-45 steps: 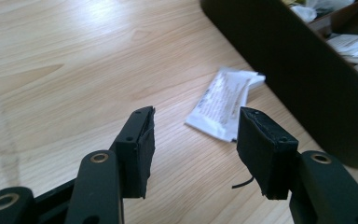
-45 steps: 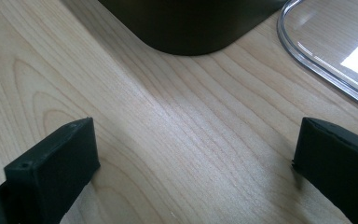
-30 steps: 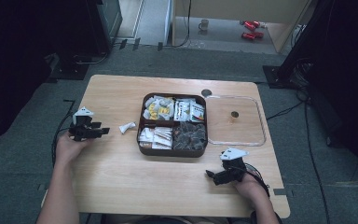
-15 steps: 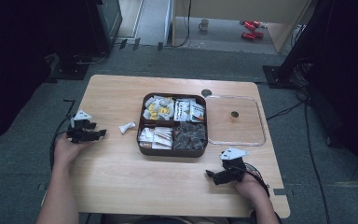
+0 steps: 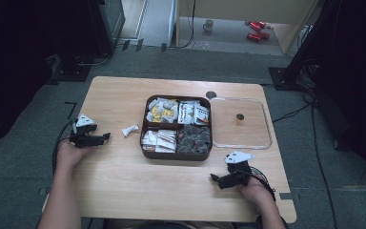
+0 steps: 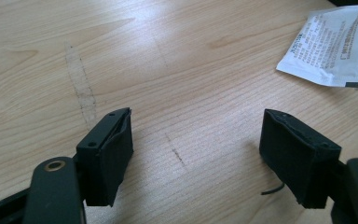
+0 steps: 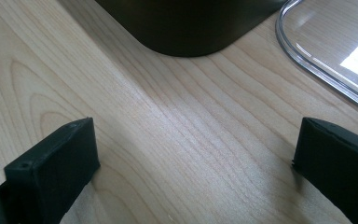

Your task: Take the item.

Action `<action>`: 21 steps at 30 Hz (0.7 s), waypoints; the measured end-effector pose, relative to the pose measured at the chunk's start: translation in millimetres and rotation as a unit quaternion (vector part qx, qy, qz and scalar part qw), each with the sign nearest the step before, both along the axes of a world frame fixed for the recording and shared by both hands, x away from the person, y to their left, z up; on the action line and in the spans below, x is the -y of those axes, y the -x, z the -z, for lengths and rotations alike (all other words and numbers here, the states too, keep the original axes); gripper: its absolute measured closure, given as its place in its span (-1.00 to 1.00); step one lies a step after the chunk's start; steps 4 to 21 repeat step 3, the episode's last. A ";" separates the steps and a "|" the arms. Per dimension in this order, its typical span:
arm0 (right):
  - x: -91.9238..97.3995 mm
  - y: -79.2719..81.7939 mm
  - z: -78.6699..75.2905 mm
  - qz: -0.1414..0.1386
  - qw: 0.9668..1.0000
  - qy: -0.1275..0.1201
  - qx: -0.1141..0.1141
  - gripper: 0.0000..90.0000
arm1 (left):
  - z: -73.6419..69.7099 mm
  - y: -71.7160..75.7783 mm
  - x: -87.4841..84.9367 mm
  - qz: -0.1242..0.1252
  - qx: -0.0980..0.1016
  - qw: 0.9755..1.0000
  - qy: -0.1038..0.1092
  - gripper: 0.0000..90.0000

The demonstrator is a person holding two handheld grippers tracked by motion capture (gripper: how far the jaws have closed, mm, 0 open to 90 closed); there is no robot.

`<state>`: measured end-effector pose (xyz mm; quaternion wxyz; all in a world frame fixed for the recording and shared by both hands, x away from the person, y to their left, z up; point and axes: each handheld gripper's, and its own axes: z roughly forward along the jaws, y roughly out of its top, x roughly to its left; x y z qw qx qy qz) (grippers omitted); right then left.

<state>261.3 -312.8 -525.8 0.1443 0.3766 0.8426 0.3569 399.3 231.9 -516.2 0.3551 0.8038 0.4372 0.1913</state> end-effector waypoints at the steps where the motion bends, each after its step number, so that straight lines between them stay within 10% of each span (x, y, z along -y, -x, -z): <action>1: 0.0 0.0 0.0 0.000 1.000 0.000 0.000 -1.00 | 0.1 -0.1 0.3 -0.002 0.000 1.000 -0.001 -0.48; 21: 0.0 0.0 0.0 0.000 1.000 0.000 0.000 -1.00 | 0.3 -0.5 1.0 -0.011 -0.002 1.000 -0.003 -0.53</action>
